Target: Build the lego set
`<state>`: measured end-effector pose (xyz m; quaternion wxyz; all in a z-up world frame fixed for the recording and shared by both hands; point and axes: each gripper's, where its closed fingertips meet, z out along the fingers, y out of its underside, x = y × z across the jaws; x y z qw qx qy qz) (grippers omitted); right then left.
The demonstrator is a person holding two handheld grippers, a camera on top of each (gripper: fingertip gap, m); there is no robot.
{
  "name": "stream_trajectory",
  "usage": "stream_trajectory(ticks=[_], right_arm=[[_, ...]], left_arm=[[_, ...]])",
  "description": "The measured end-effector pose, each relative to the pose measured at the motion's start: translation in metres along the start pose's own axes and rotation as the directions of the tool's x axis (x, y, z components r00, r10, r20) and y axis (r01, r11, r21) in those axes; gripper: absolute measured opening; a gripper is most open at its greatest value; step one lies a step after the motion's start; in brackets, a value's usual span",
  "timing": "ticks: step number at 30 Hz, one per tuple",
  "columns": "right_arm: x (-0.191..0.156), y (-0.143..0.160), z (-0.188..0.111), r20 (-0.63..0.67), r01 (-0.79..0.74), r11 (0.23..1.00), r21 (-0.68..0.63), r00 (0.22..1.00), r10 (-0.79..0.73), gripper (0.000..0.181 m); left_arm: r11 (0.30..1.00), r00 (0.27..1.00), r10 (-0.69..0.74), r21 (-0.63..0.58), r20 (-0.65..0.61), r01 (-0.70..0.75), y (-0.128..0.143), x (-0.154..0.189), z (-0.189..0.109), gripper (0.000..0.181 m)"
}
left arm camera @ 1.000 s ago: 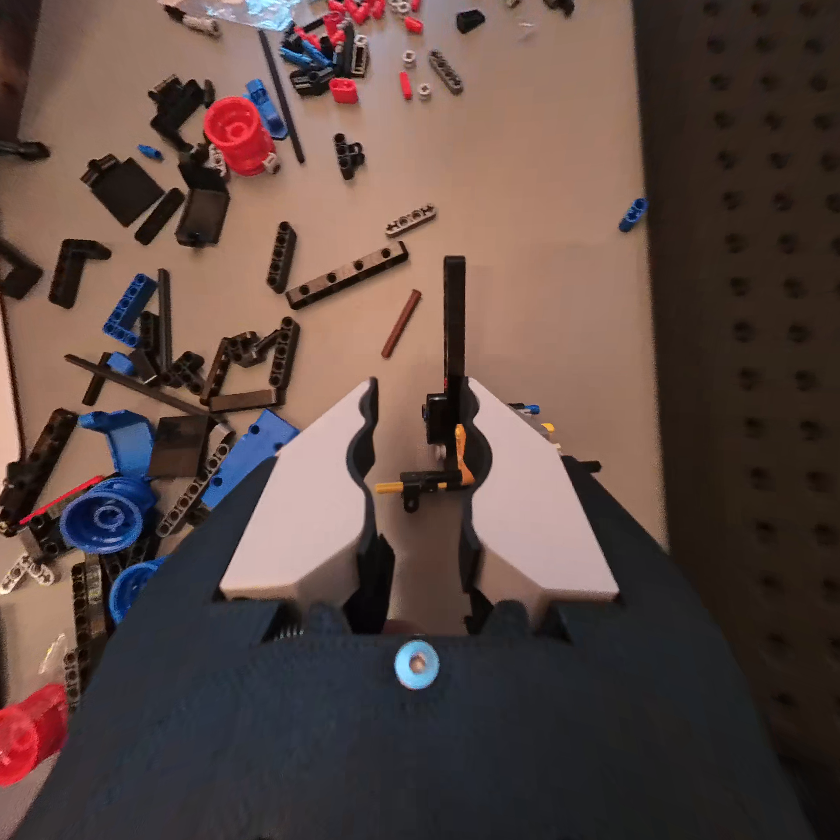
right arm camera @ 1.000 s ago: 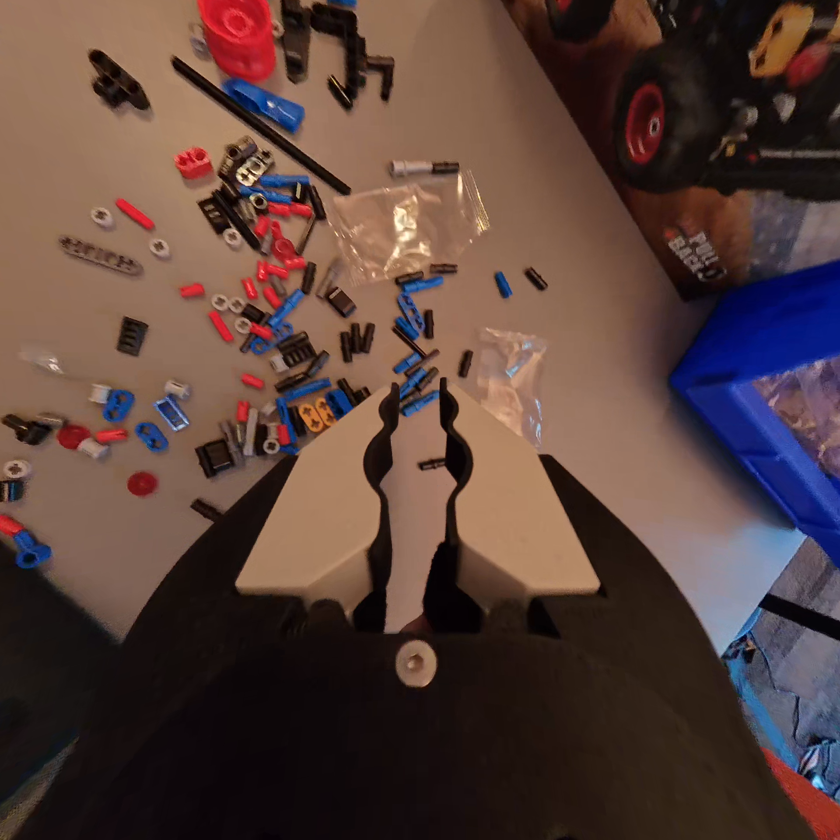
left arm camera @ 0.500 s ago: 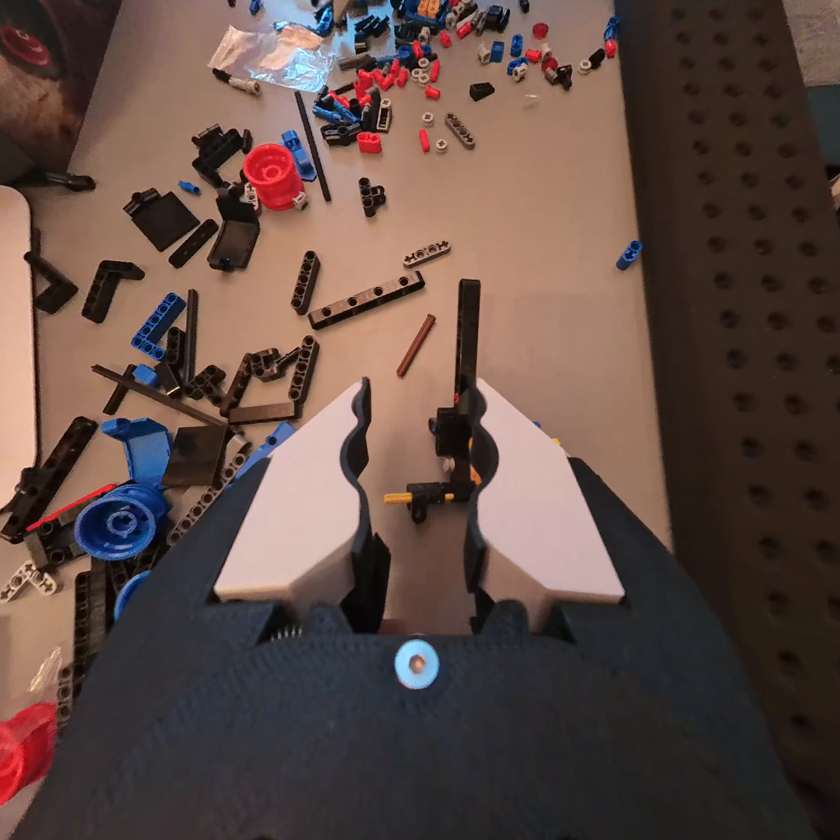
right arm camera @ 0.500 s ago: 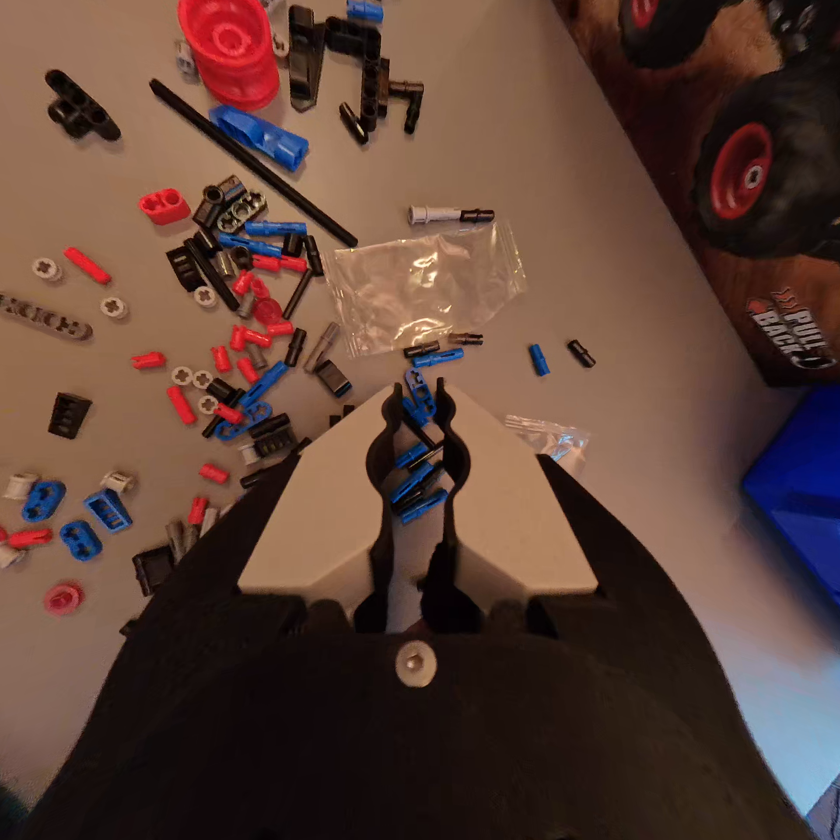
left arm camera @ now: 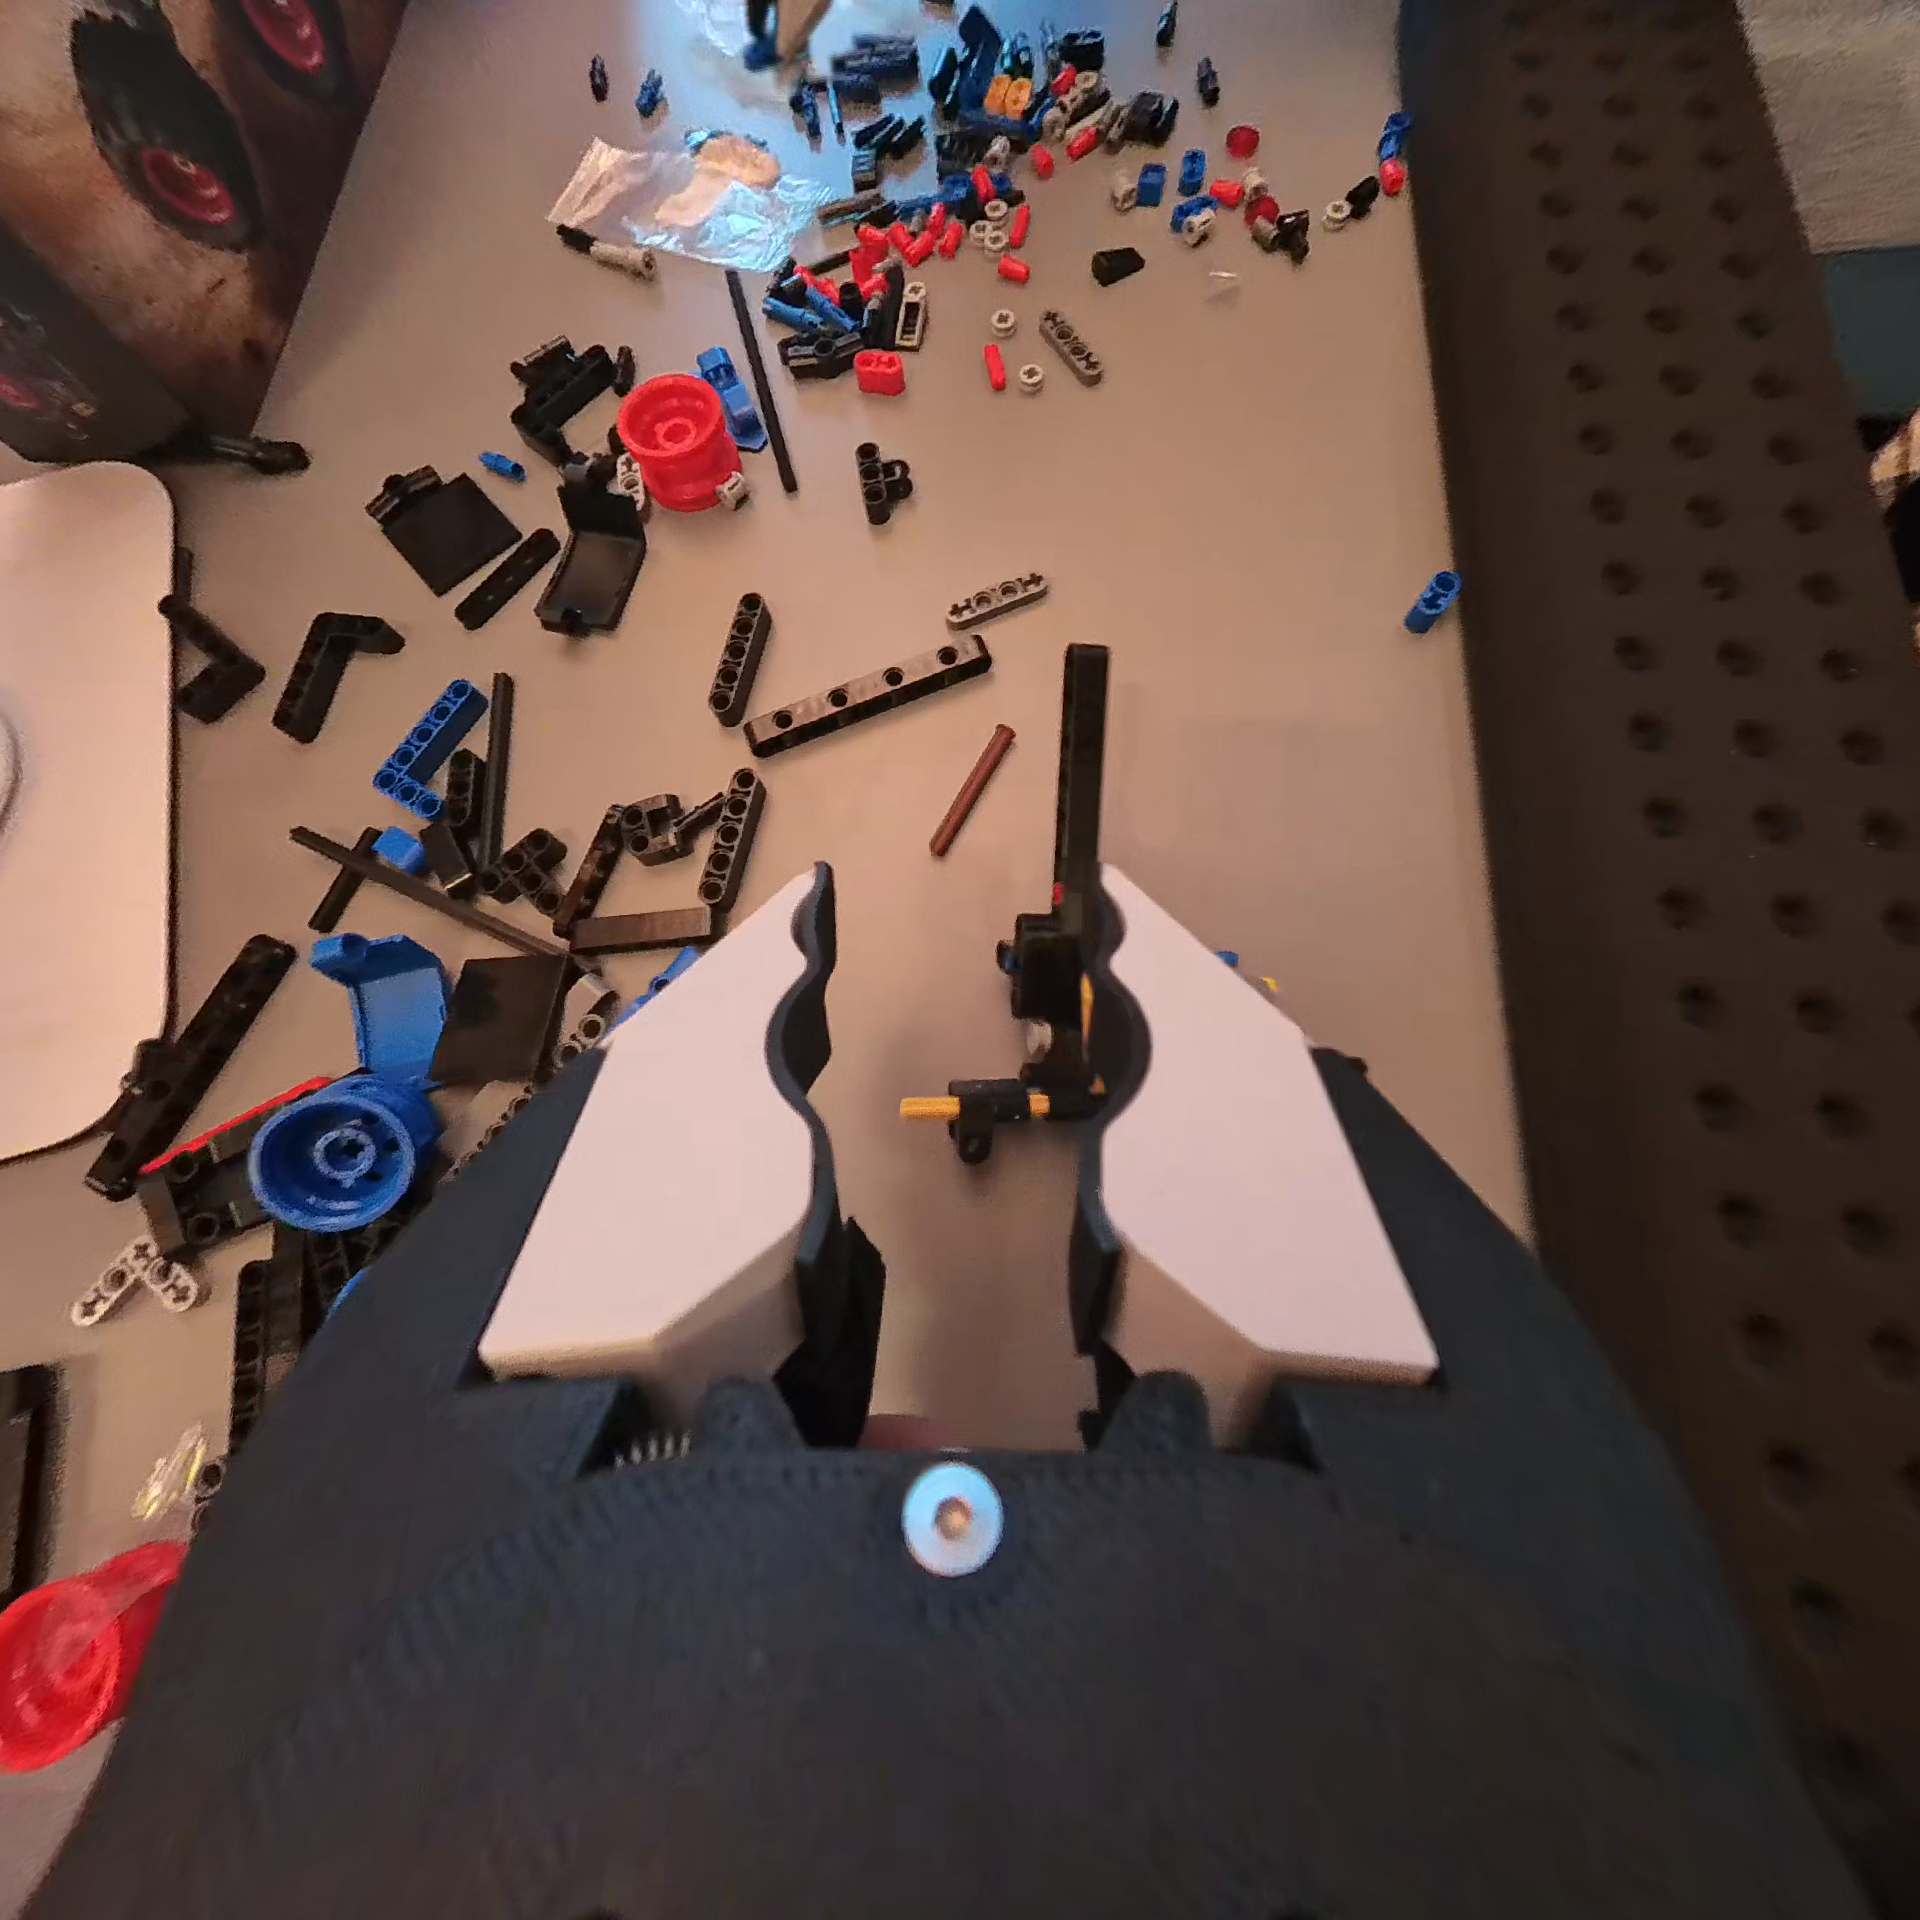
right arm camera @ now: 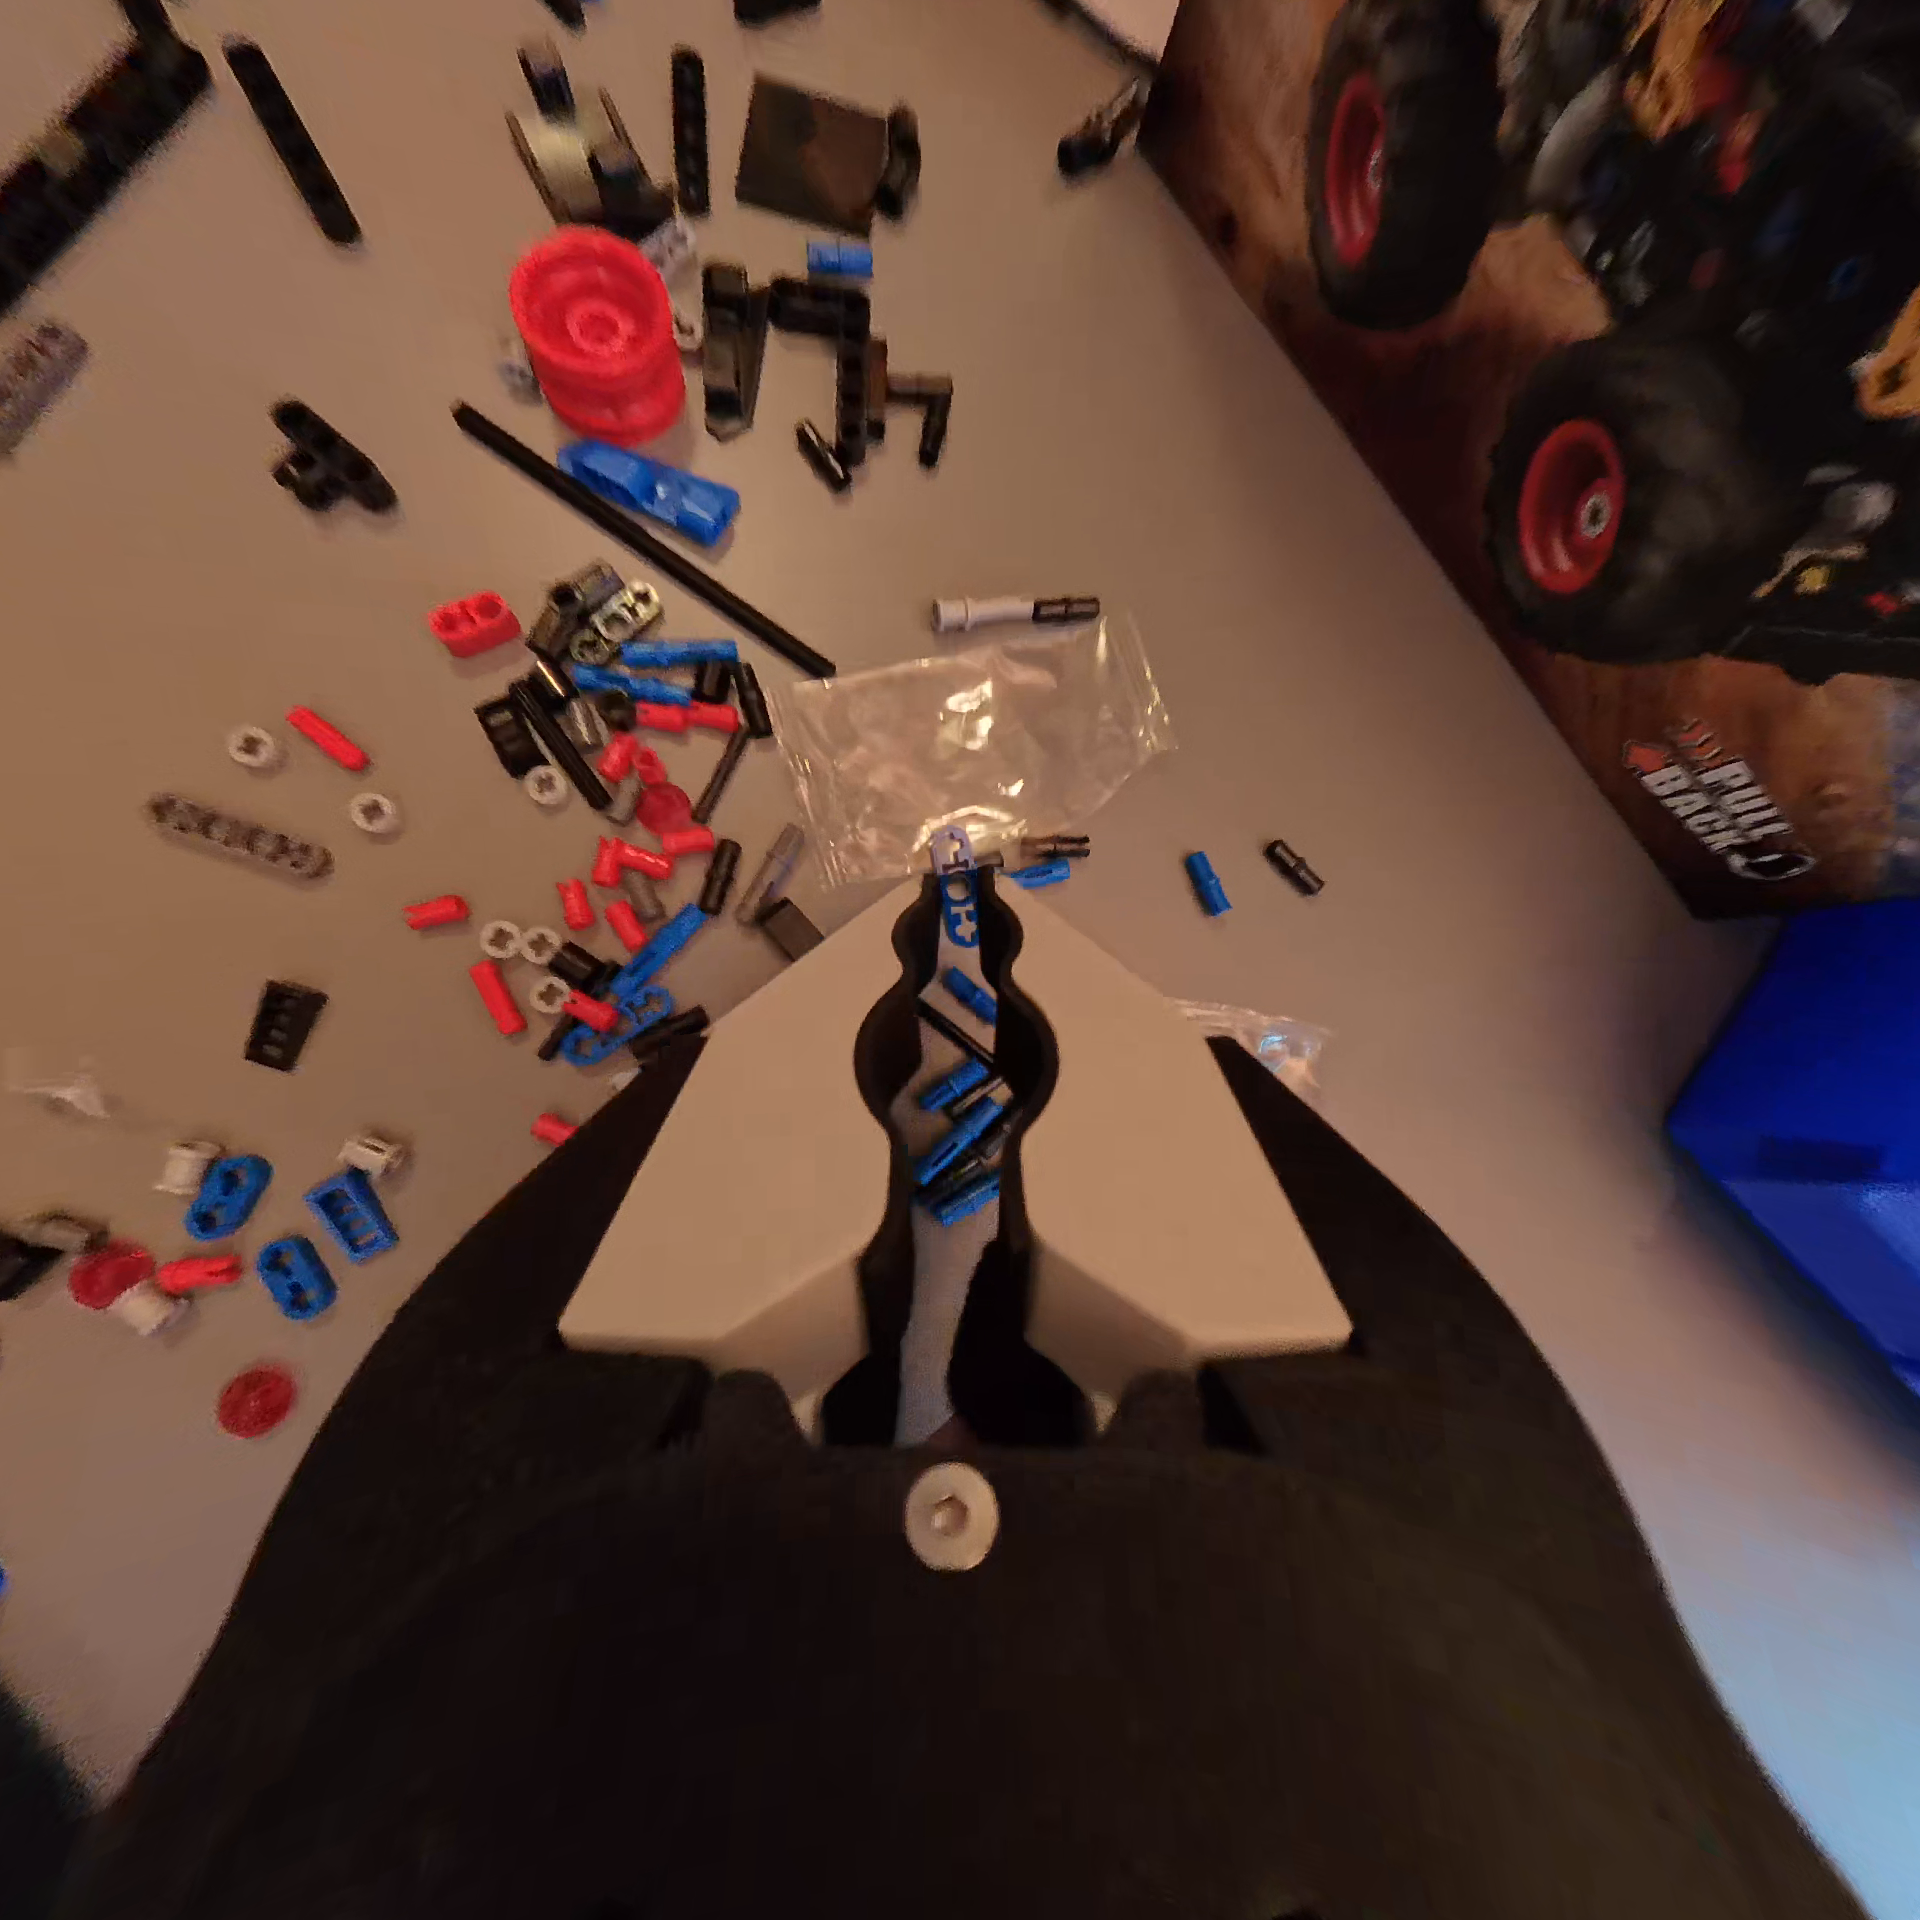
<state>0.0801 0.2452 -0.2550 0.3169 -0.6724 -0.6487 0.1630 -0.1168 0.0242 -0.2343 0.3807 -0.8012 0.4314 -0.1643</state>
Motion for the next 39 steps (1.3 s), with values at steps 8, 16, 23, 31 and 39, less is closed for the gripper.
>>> stream_trajectory(ticks=[8, 16, 23, 31, 39], right_arm=[[-0.027, -0.047, -0.026, -0.026, 0.062, 0.990, 0.123, 0.998, -0.060, 0.004], [-0.064, -0.078, -0.031, 0.003, 0.115, 0.972, 0.203, 0.993, -0.118, 0.004], [-0.091, -0.090, -0.022, 0.043, 0.139, 0.963, 0.230, 0.987, -0.153, 0.003], [-0.126, -0.105, -0.020, 0.060, 0.174, 0.942, 0.287, 0.978, -0.199, 0.003], [-0.153, -0.109, -0.012, 0.083, 0.197, 0.928, 0.317, 0.969, -0.234, 0.004]], left_arm=[[1.000, 0.994, 0.019, 0.004, -0.112, -0.019, 0.001, 0.029, -0.013, 0.063], [0.994, 0.994, 0.074, -0.076, -0.083, -0.080, 0.013, 0.035, -0.026, 0.074], [0.968, 0.988, 0.145, -0.200, -0.048, -0.152, 0.033, 0.032, -0.008, 0.075], [0.970, 0.992, 0.126, -0.207, -0.008, -0.125, 0.037, 0.020, -0.005, 0.067], [0.965, 0.982, 0.185, -0.194, 0.023, -0.177, 0.030, 0.018, -0.004, 0.067]])
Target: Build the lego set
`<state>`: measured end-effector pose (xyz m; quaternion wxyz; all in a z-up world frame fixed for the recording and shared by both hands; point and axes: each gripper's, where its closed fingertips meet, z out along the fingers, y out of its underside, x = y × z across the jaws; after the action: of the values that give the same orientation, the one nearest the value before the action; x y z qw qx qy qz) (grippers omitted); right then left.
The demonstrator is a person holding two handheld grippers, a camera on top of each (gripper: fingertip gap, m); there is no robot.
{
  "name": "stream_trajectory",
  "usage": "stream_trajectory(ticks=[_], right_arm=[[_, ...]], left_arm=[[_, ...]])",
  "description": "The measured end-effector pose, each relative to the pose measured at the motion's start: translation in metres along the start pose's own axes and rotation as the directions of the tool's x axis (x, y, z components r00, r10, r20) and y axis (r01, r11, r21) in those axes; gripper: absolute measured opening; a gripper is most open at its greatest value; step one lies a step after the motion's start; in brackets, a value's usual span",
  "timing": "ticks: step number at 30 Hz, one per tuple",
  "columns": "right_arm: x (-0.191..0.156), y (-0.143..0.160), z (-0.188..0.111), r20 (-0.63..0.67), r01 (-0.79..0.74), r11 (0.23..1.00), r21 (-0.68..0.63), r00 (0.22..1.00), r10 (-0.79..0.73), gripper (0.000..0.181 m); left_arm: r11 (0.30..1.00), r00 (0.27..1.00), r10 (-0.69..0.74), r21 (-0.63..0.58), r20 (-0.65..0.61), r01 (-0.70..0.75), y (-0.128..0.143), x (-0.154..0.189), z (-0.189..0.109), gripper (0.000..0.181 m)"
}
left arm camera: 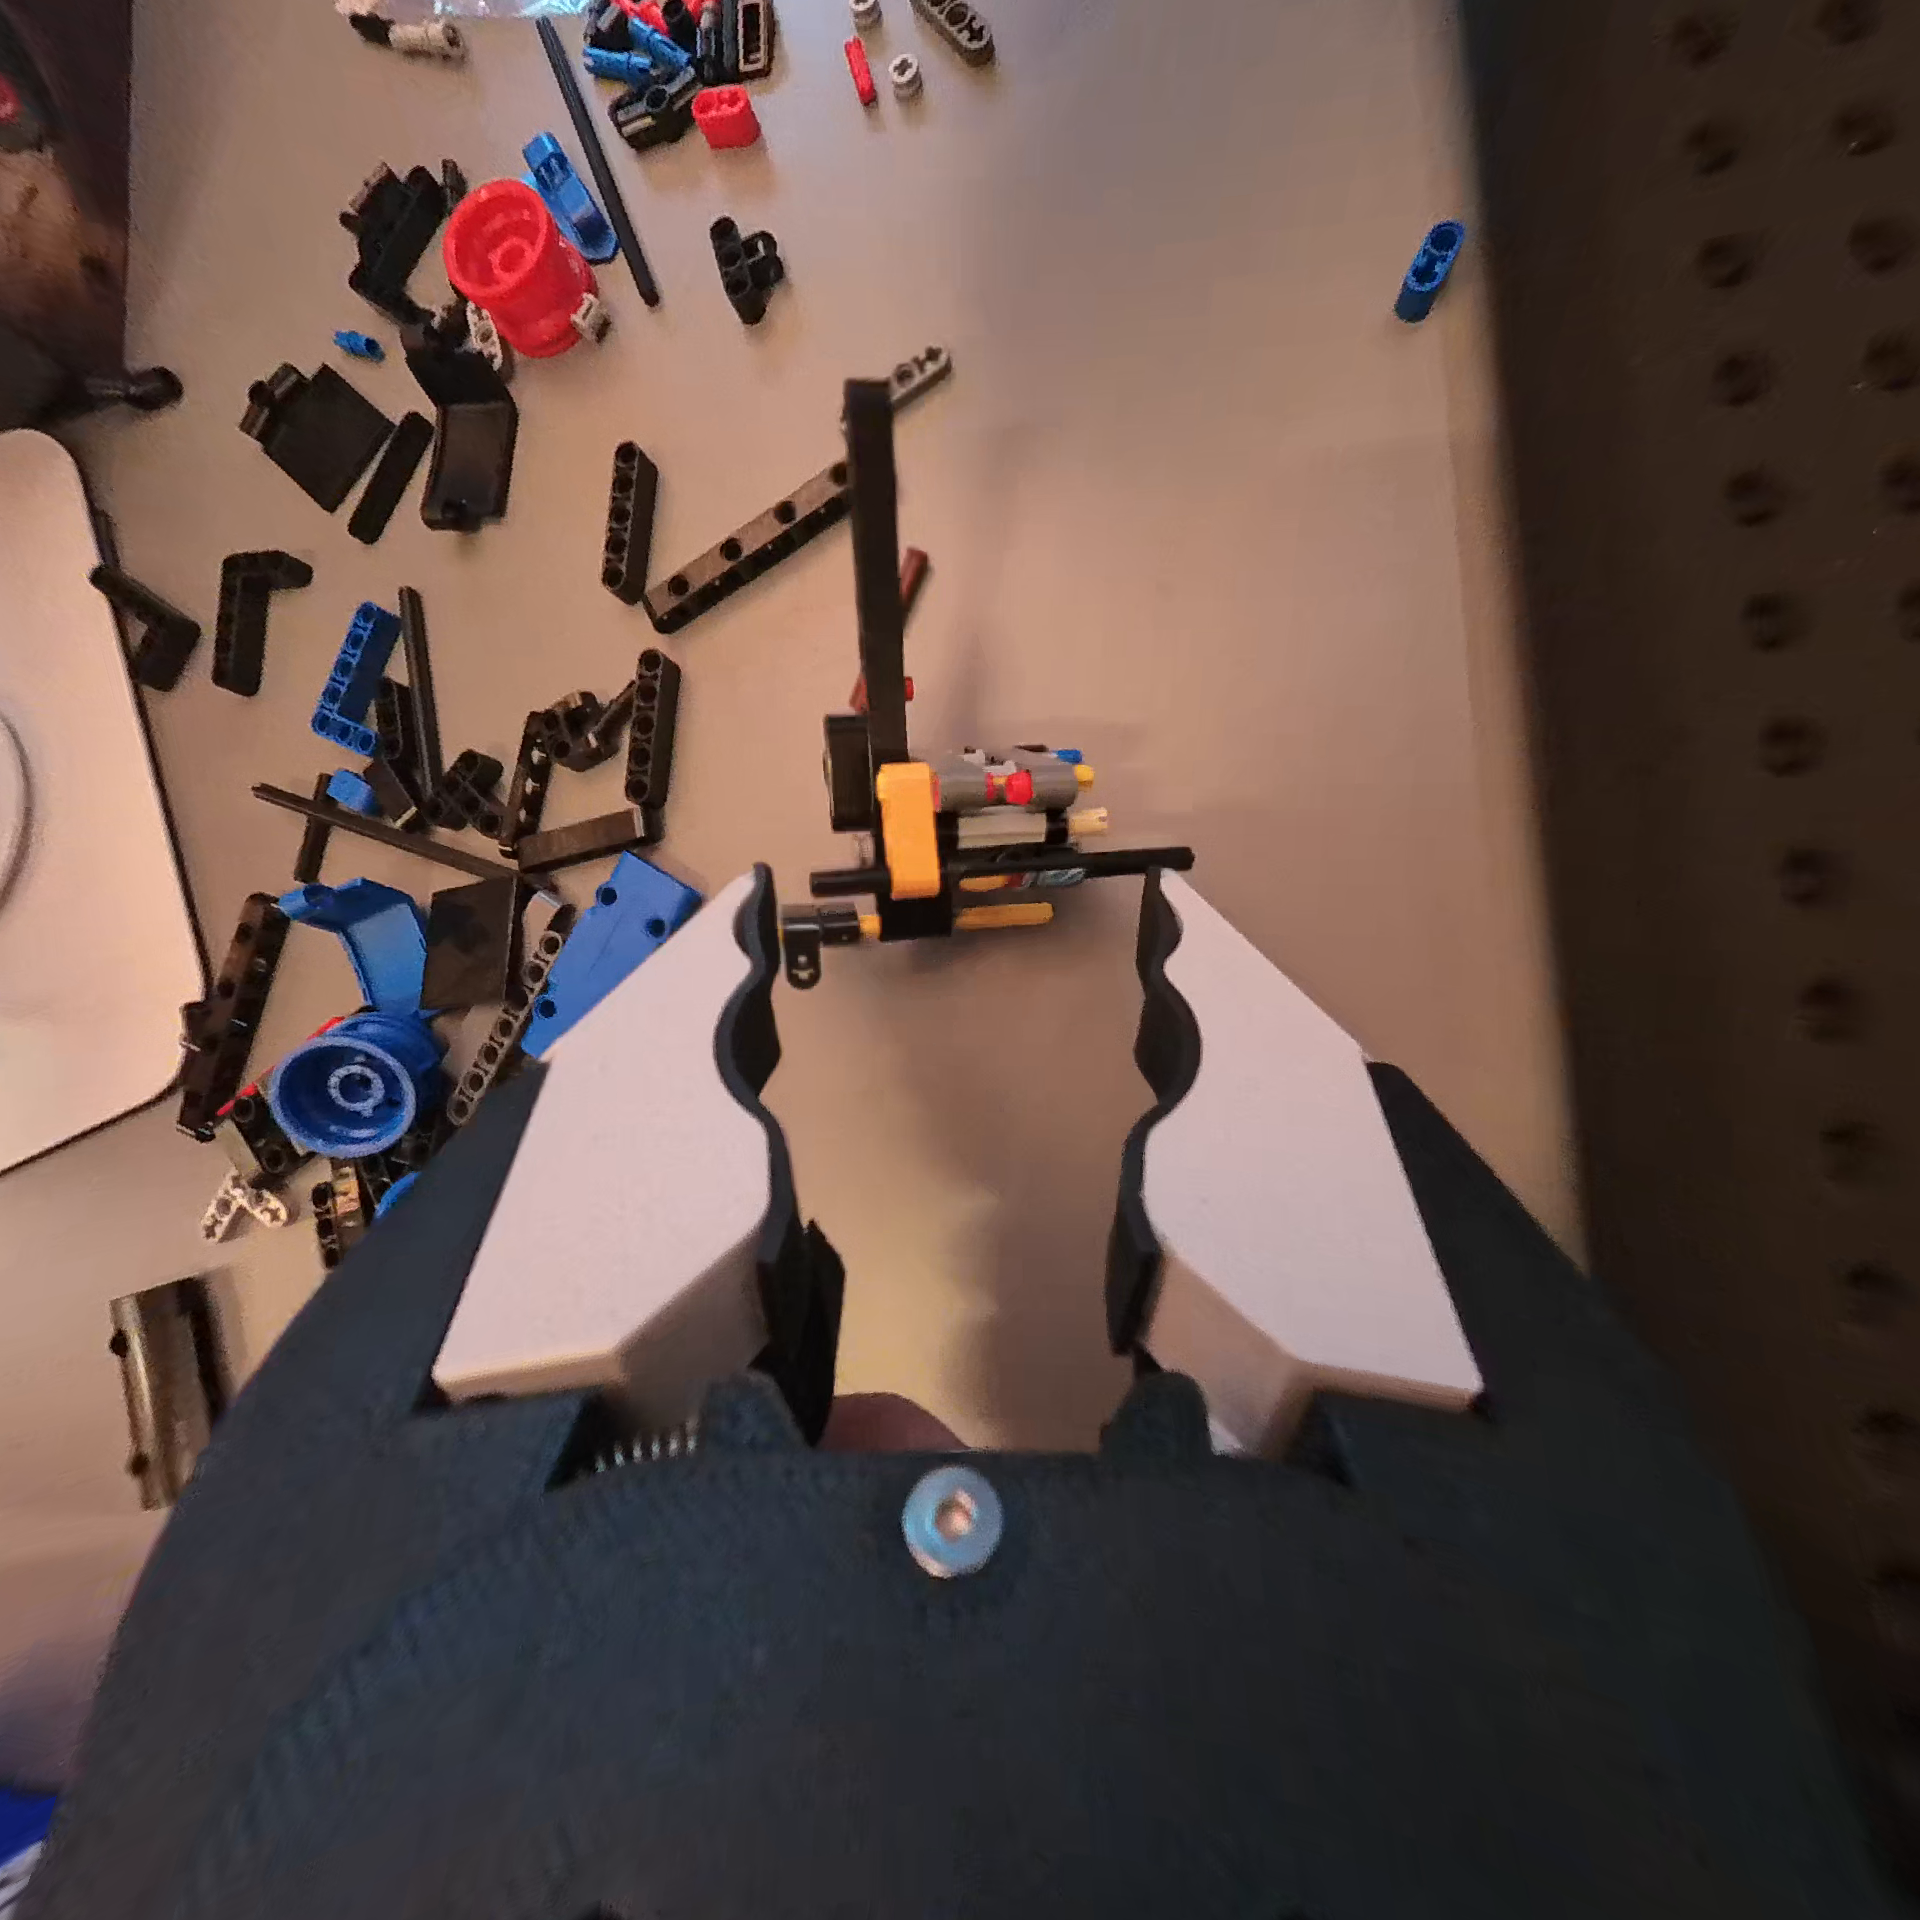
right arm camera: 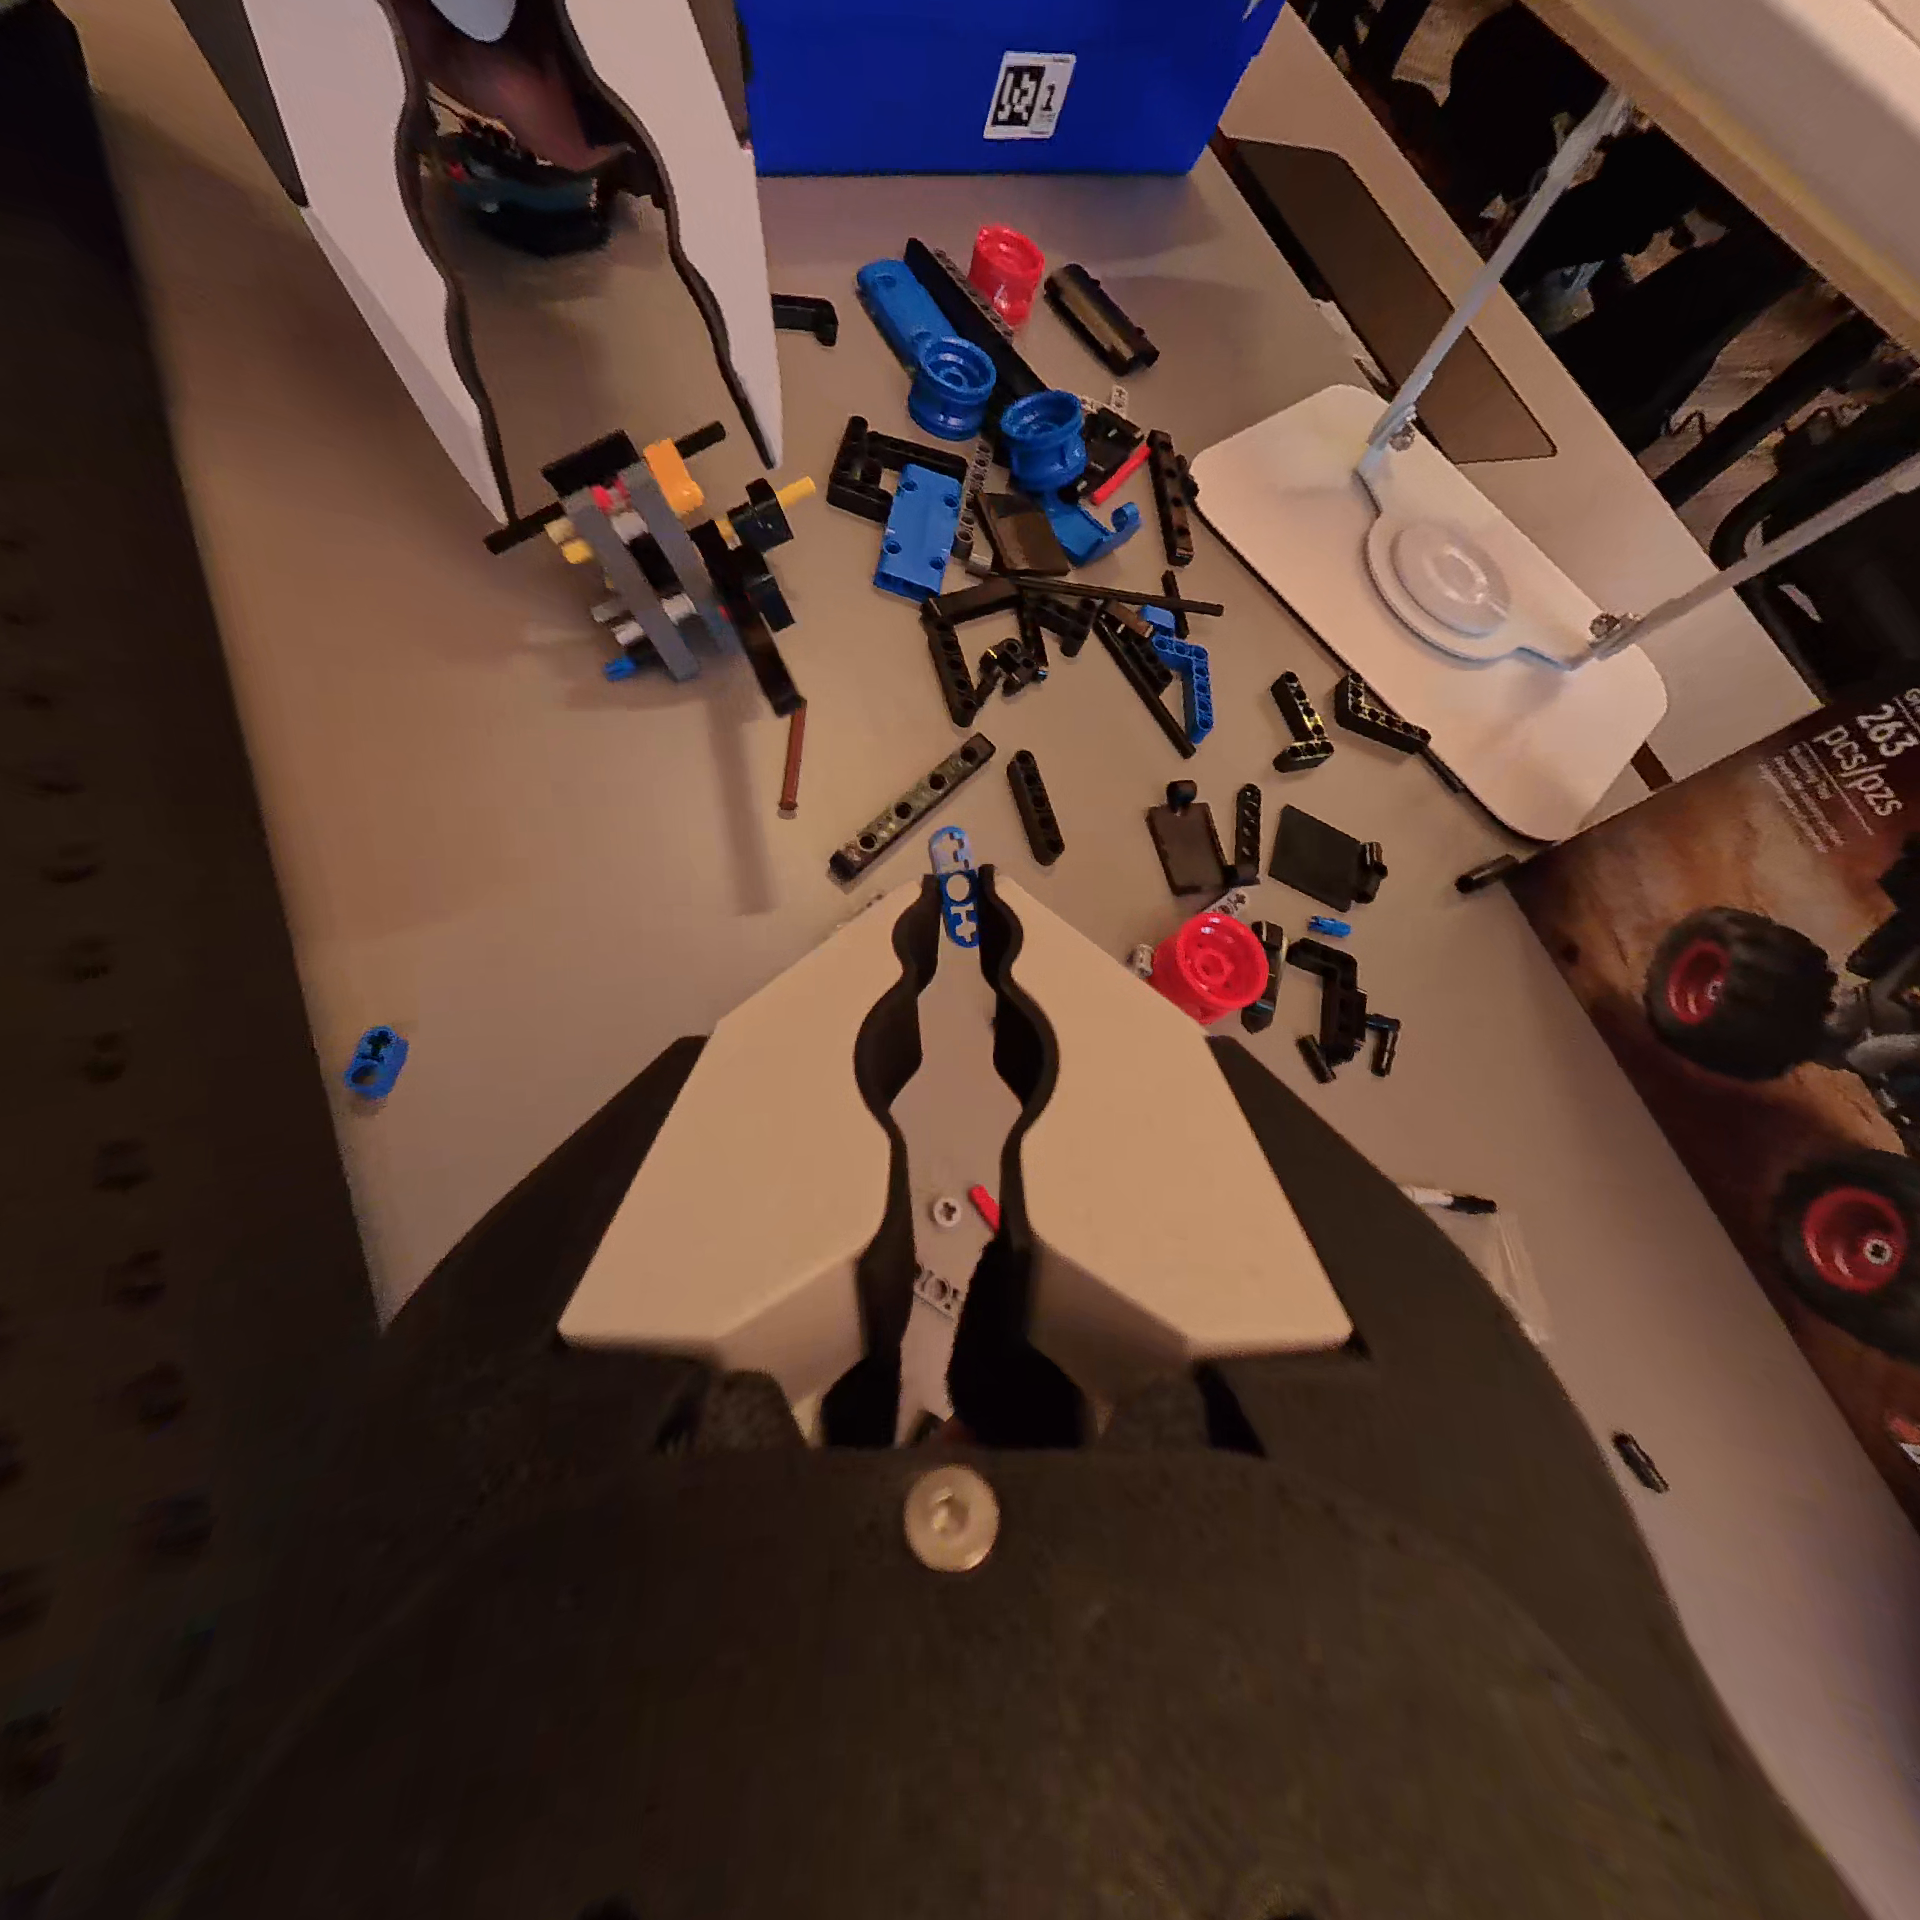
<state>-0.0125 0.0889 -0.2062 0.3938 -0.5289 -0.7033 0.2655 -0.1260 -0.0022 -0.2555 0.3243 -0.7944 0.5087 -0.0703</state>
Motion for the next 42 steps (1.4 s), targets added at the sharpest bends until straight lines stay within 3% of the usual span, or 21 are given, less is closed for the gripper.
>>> stream_trajectory(ticks=[5, 12, 26, 32, 42], right_arm=[[-0.012, -0.008, 0.005, 0.014, 0.020, 0.999, 0.034, 1.000, -0.020, 0.004], [-0.032, -0.022, 0.019, 0.000, 0.148, 0.984, 0.104, 0.989, -0.149, 0.004], [-0.067, -0.032, 0.057, -0.100, 0.551, 0.826, 0.121, 0.835, -0.542, 0.004], [-0.066, -0.032, 0.066, -0.144, 0.620, 0.776, 0.115, 0.784, -0.604, 0.004], [-0.053, -0.033, 0.072, -0.196, 0.648, 0.755, 0.101, 0.757, -0.623, 0.004]], left_arm=[[1.000, 0.999, 0.024, 0.017, 0.030, -0.024, -0.007, -0.003, 0.002, 0.053], [0.994, 0.998, -0.066, 0.089, 0.002, 0.066, -0.011, -0.010, 0.007, 0.035], [0.909, 0.931, -0.341, 0.205, -0.134, 0.363, -0.023, -0.026, 0.012, 0.034], [0.866, 0.895, -0.398, 0.239, -0.202, 0.439, -0.028, -0.028, 0.015, 0.034], [0.798, 0.836, -0.479, 0.266, -0.267, 0.541, -0.030, -0.034, 0.014, 0.034]])
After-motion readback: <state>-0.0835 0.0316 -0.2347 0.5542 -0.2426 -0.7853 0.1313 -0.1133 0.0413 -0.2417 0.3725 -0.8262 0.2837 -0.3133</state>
